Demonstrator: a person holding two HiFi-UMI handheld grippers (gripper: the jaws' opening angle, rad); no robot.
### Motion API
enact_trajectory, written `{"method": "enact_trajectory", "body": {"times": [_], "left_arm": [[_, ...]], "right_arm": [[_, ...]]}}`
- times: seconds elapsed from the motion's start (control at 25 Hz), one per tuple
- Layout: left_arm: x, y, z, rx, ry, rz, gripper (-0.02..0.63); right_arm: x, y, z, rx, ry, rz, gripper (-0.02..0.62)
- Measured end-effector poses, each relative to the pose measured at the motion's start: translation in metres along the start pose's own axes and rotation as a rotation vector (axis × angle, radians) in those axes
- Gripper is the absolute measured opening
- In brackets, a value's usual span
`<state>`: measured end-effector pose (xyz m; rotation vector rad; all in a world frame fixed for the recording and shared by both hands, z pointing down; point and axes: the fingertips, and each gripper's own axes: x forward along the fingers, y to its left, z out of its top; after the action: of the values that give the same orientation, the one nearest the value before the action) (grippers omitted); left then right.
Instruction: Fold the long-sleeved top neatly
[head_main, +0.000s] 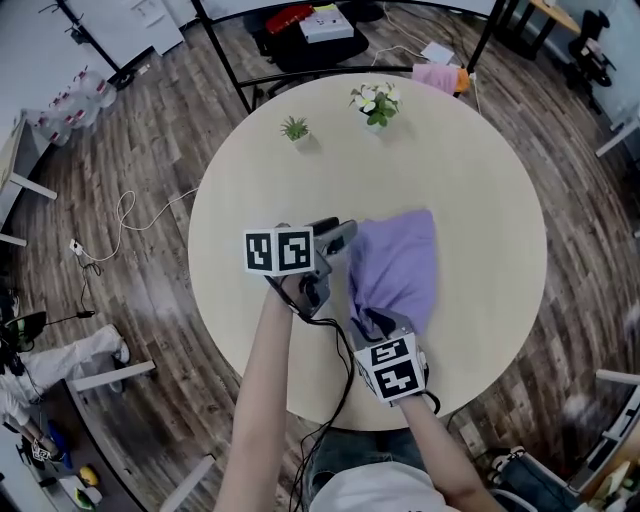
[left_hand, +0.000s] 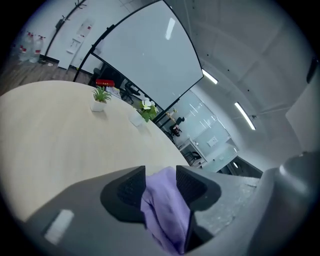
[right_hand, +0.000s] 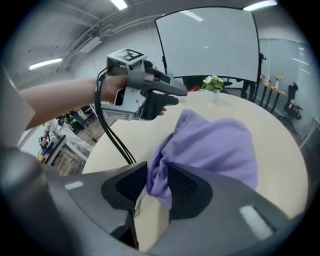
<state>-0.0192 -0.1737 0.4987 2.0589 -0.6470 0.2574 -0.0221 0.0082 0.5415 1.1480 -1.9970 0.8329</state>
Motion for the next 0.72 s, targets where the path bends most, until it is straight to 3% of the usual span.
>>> {"method": "enact_trajectory", "body": {"times": [0.16,0.28,0.4,0.56,0.72], "left_arm": [[-0.011,-0.001,-0.004,0.010,-0.017,-0.001,0.181],[-0.015,-0.014,-0.013,0.024,-0.010,-0.036,0.180],[-0.014,-0.026,-0.017,0.068,-0.006,-0.047,0.180],[-0.005,-0.042,-0.025,0.111,0.024,-0.052,0.167],[0.006,-0.041,-0.035,0.106,0.053,-0.035,0.146]], "right_arm": [[0.017,0.020,-0.011,-0.028,0.044,0.079,0.267],[0.009,0.024,-0.009,-0.048,0.029,0.105,0.293],[-0.014,0.010,0.004,-0.030,-0.035,0.085,0.255],[-0.053,-0.029,0.022,0.020,-0.127,-0.008,0.174],[-0.062,-0.067,0.011,0.069,-0.122,-0.100,0.054]]}}
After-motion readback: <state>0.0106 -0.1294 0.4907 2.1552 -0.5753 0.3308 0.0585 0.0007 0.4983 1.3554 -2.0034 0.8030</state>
